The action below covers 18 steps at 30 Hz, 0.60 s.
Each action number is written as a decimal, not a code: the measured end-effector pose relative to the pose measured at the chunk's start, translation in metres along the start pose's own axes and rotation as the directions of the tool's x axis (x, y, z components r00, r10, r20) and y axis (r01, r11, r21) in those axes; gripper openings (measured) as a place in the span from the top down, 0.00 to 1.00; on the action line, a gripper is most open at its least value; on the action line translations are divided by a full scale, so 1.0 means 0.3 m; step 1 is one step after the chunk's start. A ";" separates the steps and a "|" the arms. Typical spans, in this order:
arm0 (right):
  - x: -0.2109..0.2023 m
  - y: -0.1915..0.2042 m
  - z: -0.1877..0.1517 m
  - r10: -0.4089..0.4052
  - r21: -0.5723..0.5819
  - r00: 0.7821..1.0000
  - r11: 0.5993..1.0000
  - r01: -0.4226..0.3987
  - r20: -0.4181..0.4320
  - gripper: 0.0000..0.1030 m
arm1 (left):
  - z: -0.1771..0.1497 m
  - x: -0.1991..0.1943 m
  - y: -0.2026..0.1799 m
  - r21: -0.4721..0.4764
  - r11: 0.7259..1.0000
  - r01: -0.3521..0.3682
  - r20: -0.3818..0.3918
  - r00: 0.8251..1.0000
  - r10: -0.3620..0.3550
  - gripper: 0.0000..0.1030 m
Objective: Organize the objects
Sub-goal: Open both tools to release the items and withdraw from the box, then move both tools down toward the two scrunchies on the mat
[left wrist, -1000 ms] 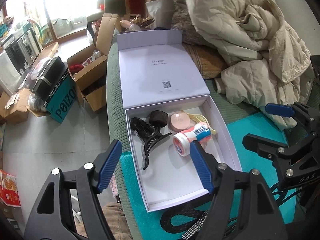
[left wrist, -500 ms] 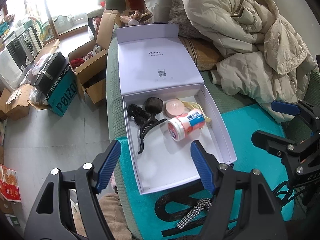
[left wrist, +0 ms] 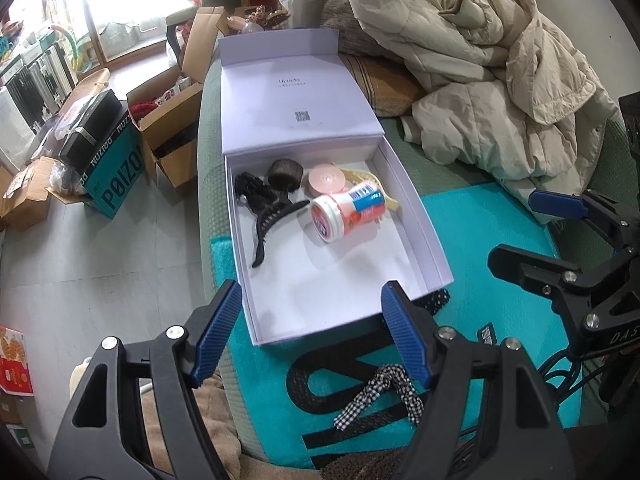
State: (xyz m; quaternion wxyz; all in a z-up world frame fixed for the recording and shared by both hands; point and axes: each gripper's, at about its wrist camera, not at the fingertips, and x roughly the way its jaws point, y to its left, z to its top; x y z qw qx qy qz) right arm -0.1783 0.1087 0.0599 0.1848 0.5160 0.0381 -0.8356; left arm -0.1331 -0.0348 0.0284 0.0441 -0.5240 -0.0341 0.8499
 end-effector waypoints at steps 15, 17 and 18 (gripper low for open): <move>0.050 0.011 -0.148 0.015 0.010 0.997 1.000 -0.014 -0.077 0.00 | -0.131 0.034 -0.040 0.017 1.000 0.009 -0.047 0.999 -0.008 0.31; 0.059 0.008 -0.163 0.021 0.014 0.996 1.000 -0.019 -0.088 0.00 | -0.148 0.043 -0.043 0.015 1.000 0.011 -0.057 0.998 -0.010 0.31; 0.065 0.008 -0.176 0.023 0.016 0.995 1.000 -0.021 -0.096 0.00 | -0.157 0.047 -0.045 0.014 1.000 0.012 -0.061 0.998 -0.011 0.31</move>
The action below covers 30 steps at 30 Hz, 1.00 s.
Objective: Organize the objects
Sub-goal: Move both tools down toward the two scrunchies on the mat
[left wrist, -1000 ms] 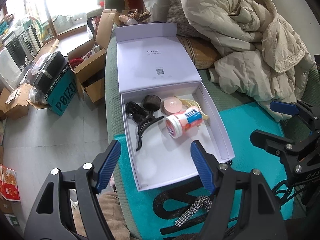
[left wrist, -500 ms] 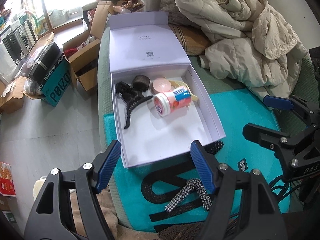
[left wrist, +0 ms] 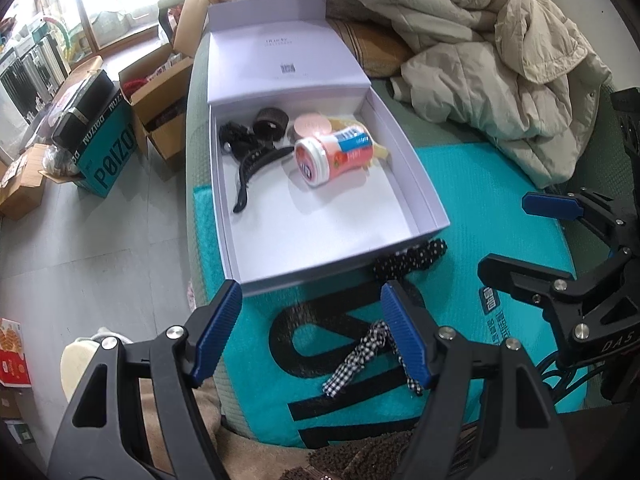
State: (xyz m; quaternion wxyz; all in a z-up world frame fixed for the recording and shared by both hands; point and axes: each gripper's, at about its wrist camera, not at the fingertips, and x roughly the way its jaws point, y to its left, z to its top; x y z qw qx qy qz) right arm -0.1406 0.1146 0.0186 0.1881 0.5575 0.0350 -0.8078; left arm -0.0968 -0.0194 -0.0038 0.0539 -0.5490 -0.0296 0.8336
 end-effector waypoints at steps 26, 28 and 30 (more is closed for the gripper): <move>0.173 -0.061 -0.179 0.036 0.078 0.985 0.997 -0.023 -0.168 0.00 | -0.176 0.191 -0.081 0.034 0.996 0.086 -0.212 0.974 -0.077 0.31; 0.187 -0.076 -0.187 0.035 0.088 0.983 0.996 -0.019 -0.182 0.00 | -0.179 0.204 -0.102 0.046 0.993 0.108 -0.226 0.969 -0.094 0.31; 0.196 -0.088 -0.193 0.036 0.095 0.981 0.995 -0.019 -0.191 0.00 | -0.180 0.215 -0.119 0.054 0.990 0.131 -0.239 0.964 -0.114 0.31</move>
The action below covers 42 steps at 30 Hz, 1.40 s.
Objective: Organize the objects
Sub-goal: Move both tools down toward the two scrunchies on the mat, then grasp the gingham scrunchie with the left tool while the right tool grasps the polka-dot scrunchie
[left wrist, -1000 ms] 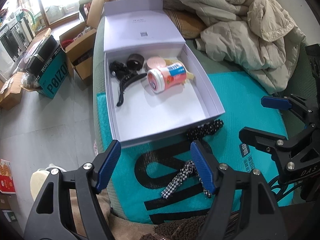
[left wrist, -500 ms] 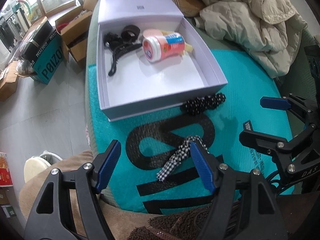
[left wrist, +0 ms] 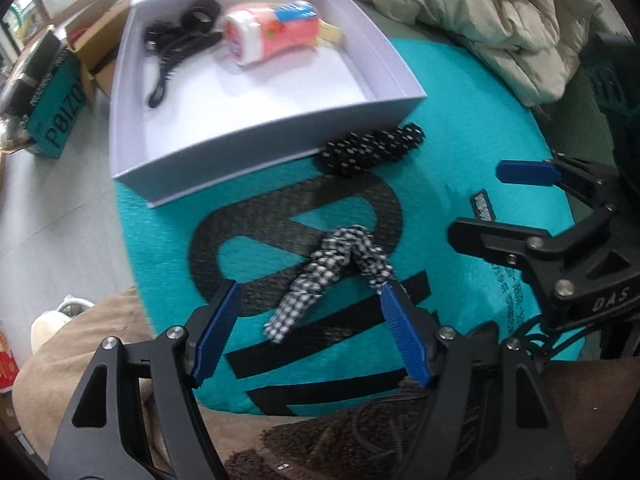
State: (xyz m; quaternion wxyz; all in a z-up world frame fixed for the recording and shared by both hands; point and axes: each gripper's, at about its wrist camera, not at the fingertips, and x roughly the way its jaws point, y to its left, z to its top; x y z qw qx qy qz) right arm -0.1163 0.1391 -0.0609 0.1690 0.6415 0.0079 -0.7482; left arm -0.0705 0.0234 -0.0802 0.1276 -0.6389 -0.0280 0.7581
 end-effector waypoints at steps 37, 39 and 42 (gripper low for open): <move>0.194 -0.010 0.176 0.025 -0.101 0.999 0.994 -0.028 -0.026 0.36 | -0.031 0.148 0.118 -0.197 0.966 0.169 -0.089 0.978 -0.190 0.60; 0.190 -0.019 0.166 0.036 -0.100 0.999 0.994 -0.037 -0.014 0.39 | -0.042 0.145 0.138 -0.216 0.961 0.174 -0.086 0.977 -0.196 0.62; 0.191 -0.033 0.156 0.043 -0.082 0.999 0.996 -0.044 -0.015 0.51 | -0.054 0.143 0.156 -0.241 0.955 0.172 -0.087 0.976 -0.197 0.62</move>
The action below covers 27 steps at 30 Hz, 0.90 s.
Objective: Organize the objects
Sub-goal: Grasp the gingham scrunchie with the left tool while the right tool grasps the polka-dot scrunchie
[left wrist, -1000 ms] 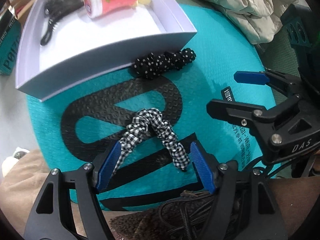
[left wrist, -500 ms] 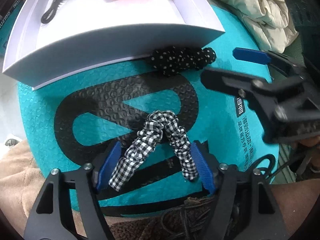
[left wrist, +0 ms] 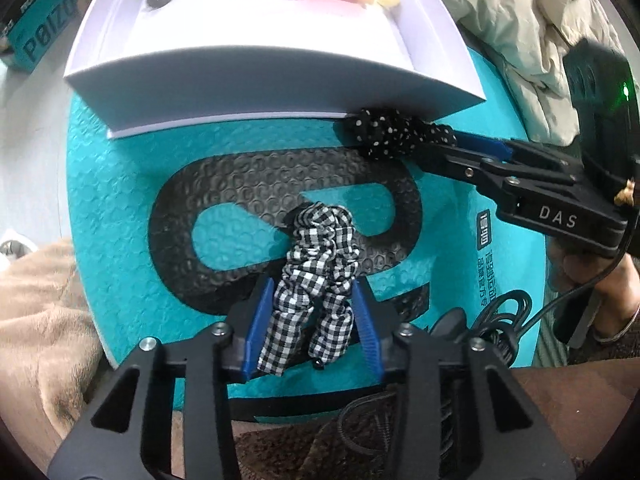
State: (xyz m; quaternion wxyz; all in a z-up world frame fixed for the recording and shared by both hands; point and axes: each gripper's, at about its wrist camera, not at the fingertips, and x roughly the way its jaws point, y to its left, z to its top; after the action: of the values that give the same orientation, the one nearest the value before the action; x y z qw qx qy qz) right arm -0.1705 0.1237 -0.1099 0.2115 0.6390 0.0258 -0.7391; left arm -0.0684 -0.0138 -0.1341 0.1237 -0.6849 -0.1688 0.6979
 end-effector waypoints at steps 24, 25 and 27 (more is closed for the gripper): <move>-0.085 0.107 -0.116 0.048 -0.081 0.997 0.996 -0.043 0.057 0.64 | -0.049 -0.077 0.101 -0.110 0.991 -0.074 0.078 0.994 0.082 0.62; -0.094 0.107 -0.108 0.033 -0.085 0.997 0.996 -0.026 0.074 0.63 | -0.051 -0.074 0.100 -0.112 0.991 -0.075 0.078 0.993 0.084 0.62; -0.103 0.112 -0.090 0.002 -0.100 0.996 0.995 0.007 0.091 0.57 | -0.056 -0.075 0.103 -0.115 0.990 -0.076 0.079 0.993 0.085 0.62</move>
State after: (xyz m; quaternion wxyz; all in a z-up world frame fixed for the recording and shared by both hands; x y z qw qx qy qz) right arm -0.1308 0.1102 -0.0774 0.2434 0.5934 0.0538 -0.7653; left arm -0.0491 -0.0501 -0.1262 0.0497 -0.6672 -0.1848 0.7199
